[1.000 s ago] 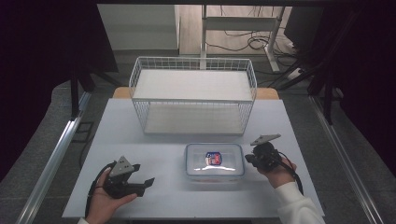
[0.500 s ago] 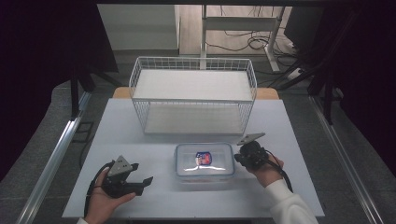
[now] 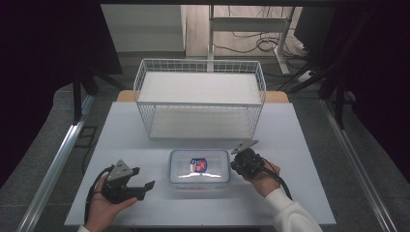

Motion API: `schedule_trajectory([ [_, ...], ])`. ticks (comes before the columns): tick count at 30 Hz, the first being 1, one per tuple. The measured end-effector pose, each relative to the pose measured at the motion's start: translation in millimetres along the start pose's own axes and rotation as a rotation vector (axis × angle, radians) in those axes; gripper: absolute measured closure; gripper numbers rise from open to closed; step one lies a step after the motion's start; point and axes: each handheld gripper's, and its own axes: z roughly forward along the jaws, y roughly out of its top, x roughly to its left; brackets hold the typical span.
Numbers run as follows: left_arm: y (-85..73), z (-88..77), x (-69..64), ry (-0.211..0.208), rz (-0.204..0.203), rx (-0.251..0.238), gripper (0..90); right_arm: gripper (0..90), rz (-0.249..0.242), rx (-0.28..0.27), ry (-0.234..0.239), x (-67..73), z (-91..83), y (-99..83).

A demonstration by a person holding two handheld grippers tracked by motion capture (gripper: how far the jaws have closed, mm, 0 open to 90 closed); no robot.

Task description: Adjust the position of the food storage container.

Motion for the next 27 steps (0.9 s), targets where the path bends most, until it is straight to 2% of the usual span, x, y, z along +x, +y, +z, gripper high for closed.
schedule_trajectory([
  [5, -0.5, -0.9, -0.1, -0.001, -0.002, -0.004, 24.8, 89.0, 0.046, -0.084, -0.019, -6.8, -21.5, -5.6],
  [10, -0.6, -0.1, -1.6, -0.003, 0.005, -0.001, 24.8, 88.9, 0.083, -0.161, -0.03, -12.1, -45.4, -25.4],
  [12, 0.0, -0.3, -1.9, -0.004, 0.002, -0.005, 24.8, 88.8, 0.107, -0.196, -0.019, -13.4, -51.7, -32.5],
  [16, 1.6, 0.9, -1.7, -0.004, 0.005, -0.007, 24.8, 87.9, 0.145, -0.252, 0.059, -15.3, -57.9, -42.7],
  [19, 3.2, 3.4, -1.9, -0.005, 0.008, -0.005, 24.8, 85.6, 0.146, -0.254, 0.063, -15.5, -58.2, -45.6],
  [21, 4.3, 4.9, -2.3, -0.009, 0.011, -0.003, 24.8, 78.7, 0.159, -0.258, 0.066, -16.2, -57.9, -47.2],
  [22, 5.1, 5.6, -2.3, -0.012, 0.014, -0.004, 24.8, 71.0, 0.169, -0.259, 0.06, -16.2, -57.7, -47.9],
  [23, 5.6, 5.8, -2.0, -0.013, 0.015, -0.003, 24.8, 55.2, 0.188, -0.27, 0.047, -15.9, -57.1, -48.7],
  [24, 6.3, 6.3, -1.8, -0.014, 0.015, -0.005, 24.8, 46.7, 0.197, -0.281, 0.047, -16.2, -56.9, -49.0],
  [26, 7.6, 7.3, -1.3, -0.014, 0.011, -0.007, 24.8, 33.9, 0.235, -0.319, 0.074, -16.5, -58.2, -50.0],
  [27, 8.2, 7.8, -1.0, -0.015, 0.011, -0.008, 24.8, 31.2, 0.243, -0.333, 0.067, -15.7, -59.2, -50.7],
])
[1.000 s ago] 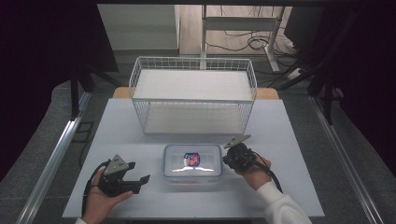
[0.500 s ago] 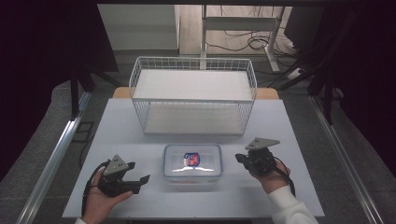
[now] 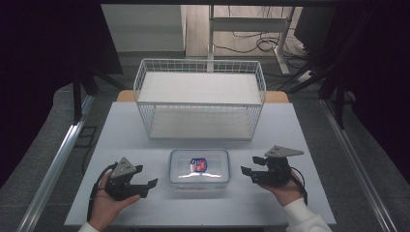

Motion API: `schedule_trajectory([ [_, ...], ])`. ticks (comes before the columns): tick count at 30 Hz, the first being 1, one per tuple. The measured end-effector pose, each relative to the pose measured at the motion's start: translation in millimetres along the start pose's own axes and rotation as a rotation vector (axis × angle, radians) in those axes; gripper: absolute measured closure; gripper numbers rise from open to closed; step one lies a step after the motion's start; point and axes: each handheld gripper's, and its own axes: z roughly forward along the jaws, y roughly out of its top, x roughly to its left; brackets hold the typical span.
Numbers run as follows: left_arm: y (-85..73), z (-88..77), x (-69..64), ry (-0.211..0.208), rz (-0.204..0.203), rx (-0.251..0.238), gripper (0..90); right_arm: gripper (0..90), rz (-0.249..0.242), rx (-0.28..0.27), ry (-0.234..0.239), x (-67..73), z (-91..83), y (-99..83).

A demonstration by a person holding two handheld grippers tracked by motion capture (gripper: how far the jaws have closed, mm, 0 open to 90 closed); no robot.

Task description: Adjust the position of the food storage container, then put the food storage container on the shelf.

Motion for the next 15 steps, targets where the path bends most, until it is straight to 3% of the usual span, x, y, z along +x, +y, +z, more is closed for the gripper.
schedule_trajectory([
  [2, 1.0, 1.2, 0.3, -0.002, 0.002, 0.0, 24.8, 28.8, -0.008, -0.02, -0.023, 2.5, -2.7, -1.4],
  [6, 3.0, 2.0, 0.6, -0.008, 0.004, 0.003, 24.8, 26.6, 0.004, -0.016, 0.015, 4.3, -4.2, -1.9],
  [10, 7.0, 0.0, 2.8, -0.044, -0.059, -0.028, 23.3, 24.8, 0.01, -0.007, 0.017, 5.3, -4.1, -1.4],
  [15, 10.1, -3.4, 7.1, -0.051, -0.109, -0.051, 21.7, 22.8, 0.026, -0.007, 0.034, 4.1, -2.8, 0.3],
])
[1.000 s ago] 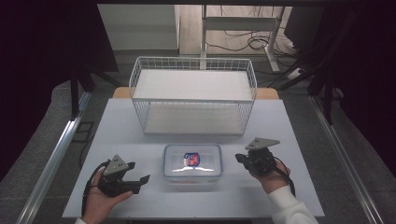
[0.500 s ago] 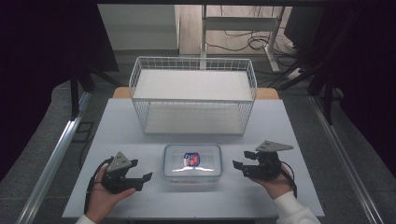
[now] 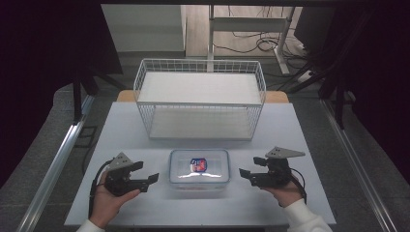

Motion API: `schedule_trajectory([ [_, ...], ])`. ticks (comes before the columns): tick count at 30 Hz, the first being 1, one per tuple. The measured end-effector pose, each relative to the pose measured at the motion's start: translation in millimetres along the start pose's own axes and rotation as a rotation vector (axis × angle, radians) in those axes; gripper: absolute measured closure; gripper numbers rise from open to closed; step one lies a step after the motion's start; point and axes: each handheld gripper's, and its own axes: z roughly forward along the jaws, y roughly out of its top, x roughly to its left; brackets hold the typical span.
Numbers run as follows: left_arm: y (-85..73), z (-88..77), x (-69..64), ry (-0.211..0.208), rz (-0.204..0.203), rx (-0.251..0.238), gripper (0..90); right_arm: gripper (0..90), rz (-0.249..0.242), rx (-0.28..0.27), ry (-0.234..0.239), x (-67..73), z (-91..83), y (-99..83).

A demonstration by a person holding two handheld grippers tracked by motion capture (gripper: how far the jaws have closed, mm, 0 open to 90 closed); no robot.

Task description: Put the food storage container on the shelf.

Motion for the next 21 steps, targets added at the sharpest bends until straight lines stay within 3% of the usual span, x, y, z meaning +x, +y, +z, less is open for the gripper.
schedule_trajectory([
  [5, 4.7, 5.7, 1.8, -0.002, -0.014, 0.007, 21.9, 23.2, 0.019, -0.018, 0.023, 1.6, 2.8, 4.3],
  [10, 12.1, 12.7, -1.8, -0.058, -0.052, 0.011, 23.1, 24.1, 0.01, -0.003, 0.032, 5.7, 6.9, 9.2],
  [13, 18.1, 15.0, -3.9, -0.067, -0.069, 0.003, 23.2, 23.8, 0.01, -0.008, 0.036, 7.1, 7.3, 12.7],
  [16, 23.5, 18.1, -2.6, -0.096, -0.11, -0.007, 23.0, 23.7, 0.005, -0.013, 0.039, 8.1, 7.3, 14.4],
  [18, 26.9, 21.9, -0.8, -0.077, -0.154, -0.008, 18.3, 23.7, -0.002, -0.014, 0.039, 8.8, 8.0, 15.3],
  [21, 31.9, 31.3, 2.9, -0.114, -0.2, 0.012, 16.1, 22.7, 0.002, -0.013, 0.03, 9.0, 9.2, 16.6],
])
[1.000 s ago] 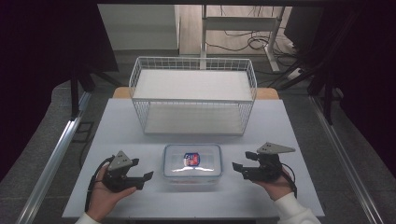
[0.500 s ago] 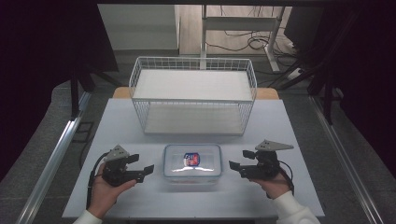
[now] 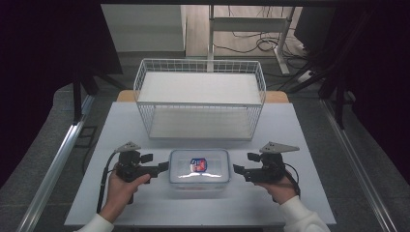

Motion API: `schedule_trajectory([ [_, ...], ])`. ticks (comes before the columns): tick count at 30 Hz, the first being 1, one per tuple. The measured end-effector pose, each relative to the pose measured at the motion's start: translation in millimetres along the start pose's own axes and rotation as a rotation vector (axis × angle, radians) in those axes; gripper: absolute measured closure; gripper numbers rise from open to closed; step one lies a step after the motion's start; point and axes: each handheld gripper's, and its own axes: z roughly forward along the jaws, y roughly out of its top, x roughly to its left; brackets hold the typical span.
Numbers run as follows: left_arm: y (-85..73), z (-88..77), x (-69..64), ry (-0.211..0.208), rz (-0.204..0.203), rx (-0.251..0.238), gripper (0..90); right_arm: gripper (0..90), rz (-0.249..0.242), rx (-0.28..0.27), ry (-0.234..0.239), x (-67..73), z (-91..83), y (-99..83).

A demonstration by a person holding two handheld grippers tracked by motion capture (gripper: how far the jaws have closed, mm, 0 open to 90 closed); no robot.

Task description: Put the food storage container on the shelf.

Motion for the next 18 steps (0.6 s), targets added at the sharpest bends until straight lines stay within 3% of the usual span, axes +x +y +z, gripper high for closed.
schedule_trajectory([
  [7, 5.7, 24.1, 10.5, -0.084, -0.073, 0.052, 13.8, 22.7, -0.003, -0.002, 0.003, -0.4, 0.2, 0.6],
  [11, 2.3, 29.2, 13.5, -0.09, -0.063, 0.086, 13.0, 22.7, -0.002, 0.007, 0.003, -1.0, 2.0, -0.5],
  [18, -5.6, 37.6, 16.2, -0.143, -0.087, 0.122, 12.6, 22.7, -0.006, 0.017, 0.002, 0.4, 4.7, -1.1],
])
